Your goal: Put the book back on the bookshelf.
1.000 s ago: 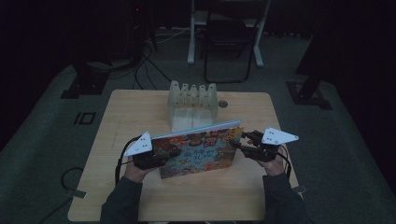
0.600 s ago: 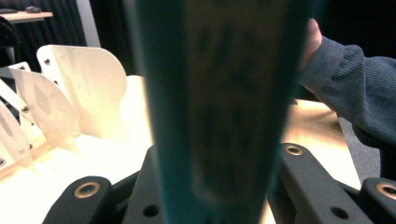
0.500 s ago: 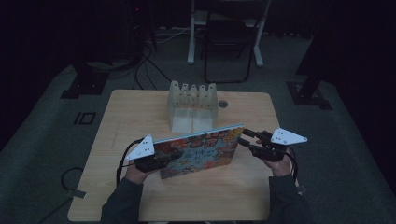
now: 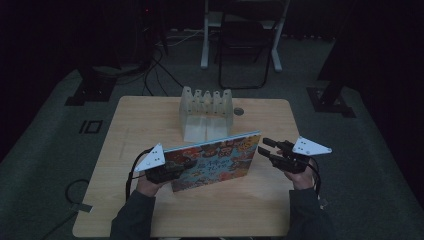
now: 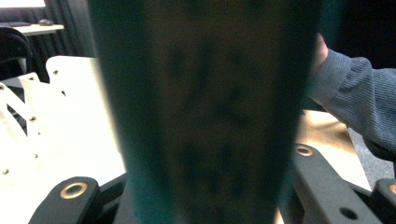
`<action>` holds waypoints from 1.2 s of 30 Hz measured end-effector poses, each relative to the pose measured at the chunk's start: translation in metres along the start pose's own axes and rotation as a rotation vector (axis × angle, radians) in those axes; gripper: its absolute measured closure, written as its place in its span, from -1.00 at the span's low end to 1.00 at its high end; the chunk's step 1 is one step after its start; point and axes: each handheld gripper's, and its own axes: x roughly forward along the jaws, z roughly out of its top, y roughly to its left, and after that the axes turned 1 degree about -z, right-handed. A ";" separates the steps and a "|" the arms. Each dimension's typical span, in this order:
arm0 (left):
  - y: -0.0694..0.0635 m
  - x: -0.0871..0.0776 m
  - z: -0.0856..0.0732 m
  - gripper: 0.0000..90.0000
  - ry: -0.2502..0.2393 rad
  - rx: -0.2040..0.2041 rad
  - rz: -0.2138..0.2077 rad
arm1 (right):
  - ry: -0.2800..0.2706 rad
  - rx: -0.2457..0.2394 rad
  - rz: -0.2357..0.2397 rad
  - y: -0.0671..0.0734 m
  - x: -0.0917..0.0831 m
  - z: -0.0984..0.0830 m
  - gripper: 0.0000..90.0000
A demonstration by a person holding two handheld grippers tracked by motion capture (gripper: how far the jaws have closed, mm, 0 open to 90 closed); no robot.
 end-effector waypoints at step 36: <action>-0.002 0.005 0.000 0.70 -0.012 -0.003 -0.036 | 0.122 0.078 -0.213 -0.023 0.004 -0.043 0.27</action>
